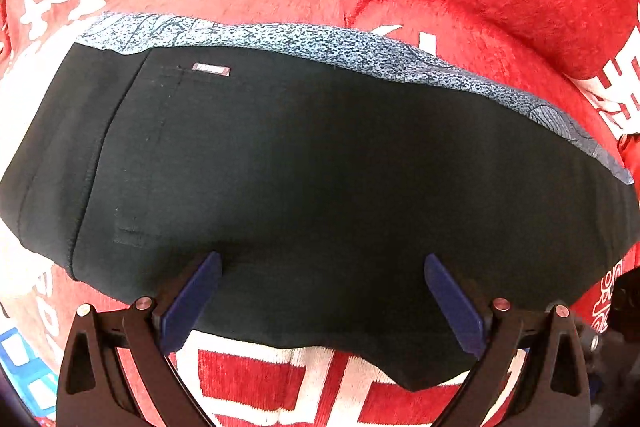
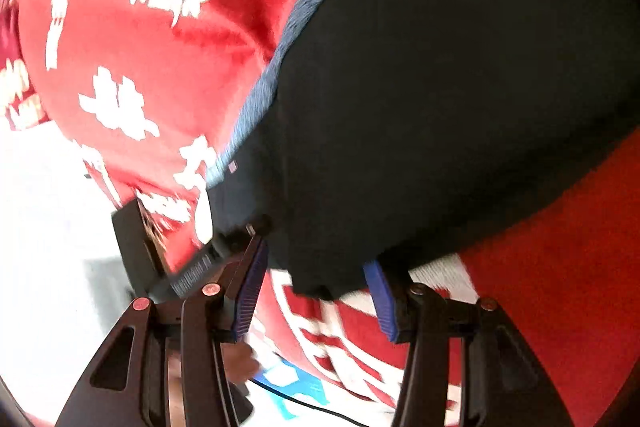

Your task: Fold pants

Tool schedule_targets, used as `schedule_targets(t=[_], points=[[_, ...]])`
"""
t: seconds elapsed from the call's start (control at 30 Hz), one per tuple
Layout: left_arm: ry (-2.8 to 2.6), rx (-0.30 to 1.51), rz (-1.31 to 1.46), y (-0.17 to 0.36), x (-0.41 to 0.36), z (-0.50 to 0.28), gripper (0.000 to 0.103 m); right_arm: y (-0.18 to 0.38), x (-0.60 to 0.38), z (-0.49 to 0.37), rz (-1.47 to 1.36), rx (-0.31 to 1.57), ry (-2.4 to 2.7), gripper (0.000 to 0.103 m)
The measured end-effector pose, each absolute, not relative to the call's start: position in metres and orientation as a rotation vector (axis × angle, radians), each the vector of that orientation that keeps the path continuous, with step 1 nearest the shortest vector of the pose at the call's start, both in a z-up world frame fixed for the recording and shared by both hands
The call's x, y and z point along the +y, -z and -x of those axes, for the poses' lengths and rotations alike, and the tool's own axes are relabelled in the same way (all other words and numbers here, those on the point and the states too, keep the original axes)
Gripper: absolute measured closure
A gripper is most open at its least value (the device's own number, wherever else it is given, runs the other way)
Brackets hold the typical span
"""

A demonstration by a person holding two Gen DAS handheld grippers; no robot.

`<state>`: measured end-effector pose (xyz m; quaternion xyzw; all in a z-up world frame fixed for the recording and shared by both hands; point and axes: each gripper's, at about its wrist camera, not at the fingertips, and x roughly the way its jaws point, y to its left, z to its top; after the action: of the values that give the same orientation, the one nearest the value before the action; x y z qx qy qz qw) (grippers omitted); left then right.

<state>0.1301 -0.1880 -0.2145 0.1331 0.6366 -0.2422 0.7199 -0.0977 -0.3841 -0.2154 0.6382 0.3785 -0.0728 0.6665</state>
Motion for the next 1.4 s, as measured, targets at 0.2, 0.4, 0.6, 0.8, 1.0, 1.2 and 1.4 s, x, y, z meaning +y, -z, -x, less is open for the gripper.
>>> schedule_targets(t=[0.2,0.4,0.6,0.8,1.0,1.2,1.4], points=[[0.622,1.381,-0.392,0.195,-0.183,-0.1,0.001,0.186,-0.378,0.092,-1.289,0.923,0.213,0.094],[0.622,1.331,-0.493,0.208,-0.177,-0.066,0.001,0.199,-0.362,0.1,-1.11,1.056,0.285,0.096],[0.635,1.302,-0.548,0.203,-0.18,-0.063,0.001,0.19,-0.363,0.112,-1.092,1.116,0.28,0.093],[0.643,1.299,-0.479,0.18,-0.193,-0.068,0.001,0.145,-0.401,0.128,-0.914,1.086,0.387,0.081],[0.633,1.294,-0.534,0.205,-0.219,-0.06,0.0,0.163,-0.441,0.107,-0.737,1.153,0.47,0.082],[0.613,1.357,-0.498,0.204,-0.209,-0.069,0.0,0.162,-0.439,0.132,-0.814,1.144,0.459,0.083],[0.594,1.243,-0.449,0.176,-0.247,-0.112,0.0,0.139,-0.449,0.101,-0.74,1.111,0.432,0.074]])
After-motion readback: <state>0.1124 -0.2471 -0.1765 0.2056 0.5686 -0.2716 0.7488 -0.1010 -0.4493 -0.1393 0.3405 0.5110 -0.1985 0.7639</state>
